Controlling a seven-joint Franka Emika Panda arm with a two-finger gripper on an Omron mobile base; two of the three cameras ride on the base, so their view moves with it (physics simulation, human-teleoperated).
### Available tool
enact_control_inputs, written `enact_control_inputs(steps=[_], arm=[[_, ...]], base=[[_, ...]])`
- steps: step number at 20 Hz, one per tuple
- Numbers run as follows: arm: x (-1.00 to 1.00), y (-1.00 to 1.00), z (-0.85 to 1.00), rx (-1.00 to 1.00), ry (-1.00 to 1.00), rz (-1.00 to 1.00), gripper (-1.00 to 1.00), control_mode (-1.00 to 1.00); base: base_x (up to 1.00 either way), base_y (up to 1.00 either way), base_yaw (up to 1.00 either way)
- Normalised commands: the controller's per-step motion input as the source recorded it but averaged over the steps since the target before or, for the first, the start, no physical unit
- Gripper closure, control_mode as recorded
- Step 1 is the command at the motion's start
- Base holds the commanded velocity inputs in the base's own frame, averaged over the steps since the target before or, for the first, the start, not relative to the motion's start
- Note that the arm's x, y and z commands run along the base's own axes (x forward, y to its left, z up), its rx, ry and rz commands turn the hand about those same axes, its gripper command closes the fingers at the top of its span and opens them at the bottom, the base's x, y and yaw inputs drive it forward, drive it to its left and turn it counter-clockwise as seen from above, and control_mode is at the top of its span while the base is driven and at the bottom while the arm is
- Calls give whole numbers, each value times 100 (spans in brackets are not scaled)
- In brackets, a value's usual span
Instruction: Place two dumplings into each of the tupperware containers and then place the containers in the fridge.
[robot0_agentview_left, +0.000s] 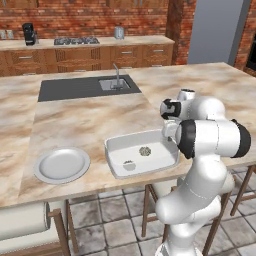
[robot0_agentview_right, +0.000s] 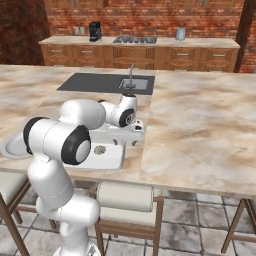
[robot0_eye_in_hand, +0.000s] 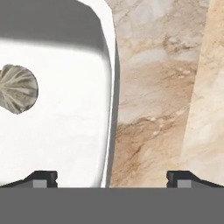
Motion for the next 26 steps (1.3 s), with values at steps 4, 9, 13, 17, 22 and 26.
enact_control_inputs(steps=[4,9,13,17,22,26], arm=[[-23,0,-25,0,0,0,-100,-100],[-18,0,-34,0,0,0,-100,-100],[-7,0,-21,0,-1,0,-100,-100],[0,0,-14,0,-6,0,-100,-100],[0,0,-18,0,-1,0,-100,-100],[0,0,-10,0,0,0,-100,-100]], base=[[0,0,0],[0,0,0],[0,0,0],[0,0,0],[0,0,0],[0,0,0]])
